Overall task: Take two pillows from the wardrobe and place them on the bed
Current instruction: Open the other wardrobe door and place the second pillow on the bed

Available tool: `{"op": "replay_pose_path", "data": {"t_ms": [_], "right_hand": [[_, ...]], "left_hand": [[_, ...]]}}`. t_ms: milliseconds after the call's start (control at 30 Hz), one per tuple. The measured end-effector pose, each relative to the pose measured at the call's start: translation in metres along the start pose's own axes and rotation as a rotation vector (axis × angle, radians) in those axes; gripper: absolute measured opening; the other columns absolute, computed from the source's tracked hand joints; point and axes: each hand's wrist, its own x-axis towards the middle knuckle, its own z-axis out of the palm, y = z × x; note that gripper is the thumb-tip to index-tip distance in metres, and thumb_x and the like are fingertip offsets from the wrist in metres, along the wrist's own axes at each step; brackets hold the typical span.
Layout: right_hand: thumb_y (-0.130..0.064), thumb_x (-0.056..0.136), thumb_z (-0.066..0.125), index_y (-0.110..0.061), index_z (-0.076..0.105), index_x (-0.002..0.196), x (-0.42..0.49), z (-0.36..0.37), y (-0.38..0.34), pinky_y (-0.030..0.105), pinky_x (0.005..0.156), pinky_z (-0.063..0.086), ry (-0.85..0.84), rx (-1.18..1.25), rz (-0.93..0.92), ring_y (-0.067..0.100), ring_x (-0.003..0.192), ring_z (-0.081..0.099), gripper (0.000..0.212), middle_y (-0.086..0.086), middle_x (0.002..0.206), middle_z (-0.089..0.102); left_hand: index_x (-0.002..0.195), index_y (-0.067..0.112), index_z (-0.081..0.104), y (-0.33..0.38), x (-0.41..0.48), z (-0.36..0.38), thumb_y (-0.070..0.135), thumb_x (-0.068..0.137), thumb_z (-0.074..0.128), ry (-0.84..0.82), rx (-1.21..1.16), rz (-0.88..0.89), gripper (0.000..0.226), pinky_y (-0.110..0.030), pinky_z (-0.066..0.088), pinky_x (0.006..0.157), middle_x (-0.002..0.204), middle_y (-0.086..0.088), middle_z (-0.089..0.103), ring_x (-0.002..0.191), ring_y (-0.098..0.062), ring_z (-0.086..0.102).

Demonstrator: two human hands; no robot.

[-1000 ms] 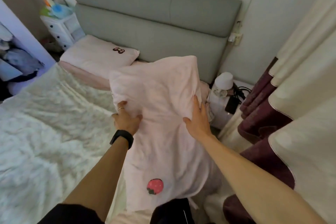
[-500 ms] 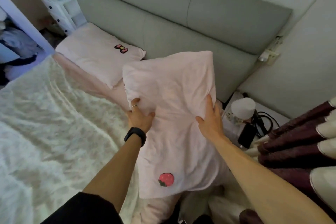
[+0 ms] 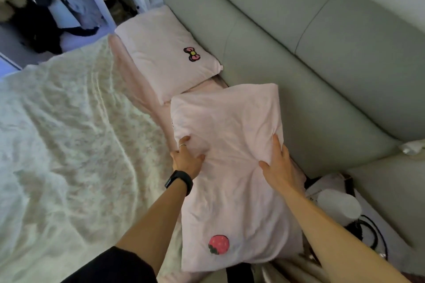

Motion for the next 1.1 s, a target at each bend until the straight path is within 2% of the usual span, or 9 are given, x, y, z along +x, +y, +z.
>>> {"op": "replay_pose_path", "data": {"t_ms": [133, 267, 400, 467, 533, 600, 767, 933, 1100], "right_hand": [[-0.025, 0.093, 0.064, -0.029, 0.001, 0.159, 0.085, 0.011, 0.011, 0.043, 0.121, 0.015, -0.086, -0.034, -0.106, 0.033, 0.152, 0.01, 0.091, 0.014, 0.165, 0.006], [-0.024, 0.091, 0.065, -0.029, 0.003, 0.158, 0.159, 0.032, 0.015, 0.048, 0.119, 0.024, -0.19, -0.072, -0.163, 0.037, 0.149, 0.019, 0.092, 0.016, 0.163, 0.012], [-0.024, 0.093, 0.063, -0.01, 0.028, 0.155, 0.212, 0.057, 0.012, 0.053, 0.115, 0.029, 0.063, -0.157, -0.299, 0.044, 0.14, 0.034, 0.073, 0.022, 0.158, 0.03], [-0.037, 0.094, 0.06, -0.014, 0.033, 0.153, 0.221, 0.079, 0.019, 0.057, 0.113, 0.03, 0.107, -0.227, -0.272, 0.046, 0.14, 0.032, 0.069, 0.018, 0.158, 0.032], [-0.059, 0.093, 0.05, -0.033, 0.022, 0.156, 0.215, 0.105, 0.031, 0.06, 0.114, 0.022, -0.047, -0.368, -0.191, 0.043, 0.148, 0.014, 0.074, 0.007, 0.166, 0.016], [-0.072, 0.09, 0.038, -0.045, 0.006, 0.155, 0.211, 0.13, 0.048, 0.065, 0.115, 0.013, -0.184, -0.446, -0.132, 0.04, 0.151, -0.005, 0.078, 0.0, 0.168, -0.004], [-0.079, 0.089, 0.019, -0.055, -0.022, 0.146, 0.223, 0.16, 0.077, 0.073, 0.113, 0.003, -0.293, -0.442, -0.083, 0.032, 0.149, -0.025, 0.074, -0.01, 0.161, -0.032], [-0.081, 0.088, 0.019, -0.063, -0.028, 0.138, 0.246, 0.163, 0.086, 0.07, 0.114, 0.007, -0.34, -0.442, -0.117, 0.029, 0.151, -0.02, 0.071, -0.013, 0.16, -0.031], [-0.075, 0.092, 0.02, -0.053, -0.012, 0.151, 0.239, 0.149, 0.087, 0.065, 0.115, 0.017, -0.13, -0.423, -0.184, 0.035, 0.152, 0.001, 0.071, -0.003, 0.167, -0.011]], "left_hand": [[0.147, 0.035, 0.034, 0.007, 0.037, 0.029, 0.027, 0.089, 0.071, 0.057, -0.039, -0.089, 0.069, -0.03, 0.046, 0.085, 0.134, -0.015, 0.039, 0.091, -0.027, 0.052], [0.151, 0.034, 0.031, 0.002, 0.077, 0.052, 0.021, 0.092, 0.066, 0.102, -0.082, -0.139, 0.07, -0.025, 0.039, 0.083, 0.138, -0.013, 0.038, 0.091, -0.022, 0.046], [0.158, 0.034, 0.013, -0.028, 0.117, 0.08, 0.029, 0.092, 0.066, 0.03, -0.034, -0.142, 0.086, -0.028, 0.039, 0.097, 0.153, -0.012, 0.032, 0.128, -0.025, 0.046], [0.157, 0.041, 0.005, -0.048, 0.129, 0.097, 0.04, 0.089, 0.067, -0.029, 0.013, -0.172, 0.092, -0.043, 0.036, 0.113, 0.16, -0.014, 0.022, 0.144, -0.03, 0.032], [0.154, 0.05, 0.0, -0.063, 0.138, 0.113, 0.053, 0.084, 0.067, -0.066, 0.031, -0.217, 0.096, -0.053, 0.032, 0.116, 0.16, -0.016, 0.02, 0.148, -0.032, 0.025], [0.151, 0.056, -0.003, -0.067, 0.147, 0.127, 0.063, 0.08, 0.067, -0.099, 0.034, -0.223, 0.099, -0.053, 0.031, 0.116, 0.16, -0.015, 0.02, 0.146, -0.033, 0.028], [0.145, 0.06, -0.019, -0.063, 0.161, 0.162, 0.069, 0.073, 0.072, -0.122, 0.138, -0.229, 0.116, -0.048, 0.036, 0.109, 0.158, -0.011, 0.012, 0.136, -0.04, 0.035], [0.138, 0.066, -0.024, -0.069, 0.162, 0.188, 0.074, 0.069, 0.07, -0.059, 0.121, -0.278, 0.118, -0.046, 0.043, 0.102, 0.164, -0.005, 0.0, 0.13, -0.043, 0.044], [0.142, 0.062, -0.023, -0.053, 0.152, 0.205, 0.072, 0.068, 0.071, -0.056, 0.048, -0.304, 0.119, -0.046, 0.045, 0.101, 0.162, -0.007, 0.007, 0.127, -0.042, 0.048]]}}
